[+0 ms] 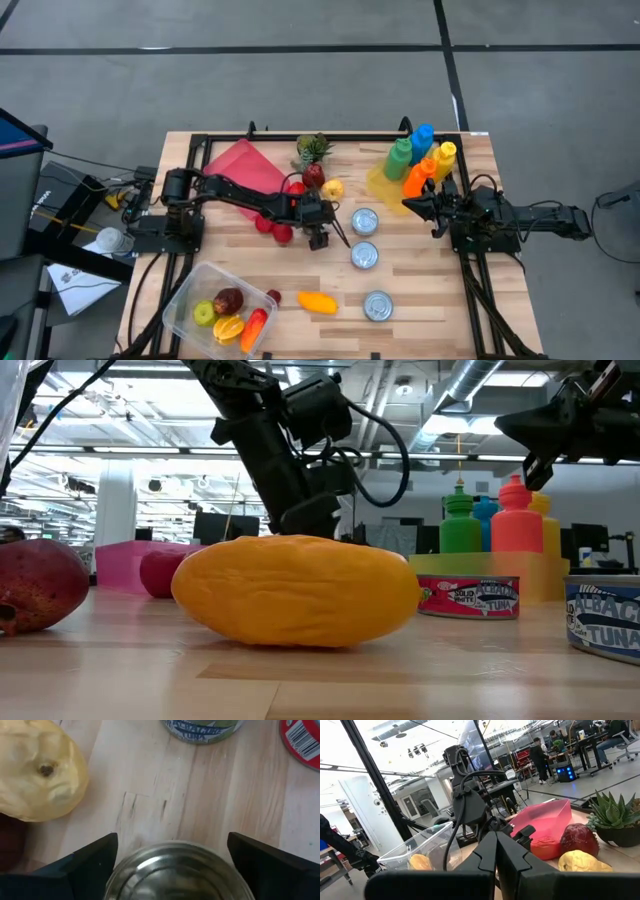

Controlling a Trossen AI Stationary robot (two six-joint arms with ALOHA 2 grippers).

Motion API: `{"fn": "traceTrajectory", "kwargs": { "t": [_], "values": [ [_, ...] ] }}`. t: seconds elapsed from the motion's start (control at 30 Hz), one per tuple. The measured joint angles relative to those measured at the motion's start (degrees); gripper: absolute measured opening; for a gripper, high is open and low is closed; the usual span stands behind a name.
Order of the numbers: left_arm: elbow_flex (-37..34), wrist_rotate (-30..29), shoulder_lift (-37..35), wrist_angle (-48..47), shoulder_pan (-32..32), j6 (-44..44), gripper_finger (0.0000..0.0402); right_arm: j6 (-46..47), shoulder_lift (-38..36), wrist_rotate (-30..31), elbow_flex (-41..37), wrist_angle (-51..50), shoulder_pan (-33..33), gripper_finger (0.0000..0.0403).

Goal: Pick & Place Food Item
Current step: Put the blue pink tuna can into the pink bin

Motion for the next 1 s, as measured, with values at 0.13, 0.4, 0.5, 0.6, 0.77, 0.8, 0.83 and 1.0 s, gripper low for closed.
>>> {"fn": "traceTrajectory", "kwargs": {
  "t": [0.13,0.4,0.5,0.6,0.77,0.8,0.83,1.0],
  "values": [
    [-0.1,0.2,-0.3,-0.5,0.0,-1.1,0.0329,0.0,0.0,0.0,0.0,0.0,0.0,0.0],
    [0.0,-0.8,-4.1,-3.1,0.0,-2.8,0.027,0.0,0.0,0.0,0.0,-0.2,0.0,0.0],
    [0.8,-1.5,-9.1,-5.5,0.0,-4.7,0.0274,0.0,0.0,0.0,0.0,-0.1,0.0,0.0],
    [0.8,-1.7,-14.9,-9.8,0.0,-6.5,0.0295,0.0,0.0,0.0,0.0,-0.1,0.0,0.0],
    [0.7,-1.1,-23.8,-21.0,0.0,-11.4,0.035,0.0,0.0,0.0,0.0,-0.1,0.0,0.0],
    [0.3,-0.4,-24.9,-22.8,0.0,-12.8,0.0362,0.0,0.0,0.0,0.0,-0.1,0.0,0.0],
    [-0.1,0.9,-25.8,-24.3,0.0,-14.4,0.0373,0.0,0.0,0.0,0.0,-0.1,0.0,0.0],
    [-4.0,5.4,-27.8,-25.9,-0.5,-21.8,0.0392,0.0,0.0,0.0,0.0,-0.1,0.0,0.0]
  ]
}}
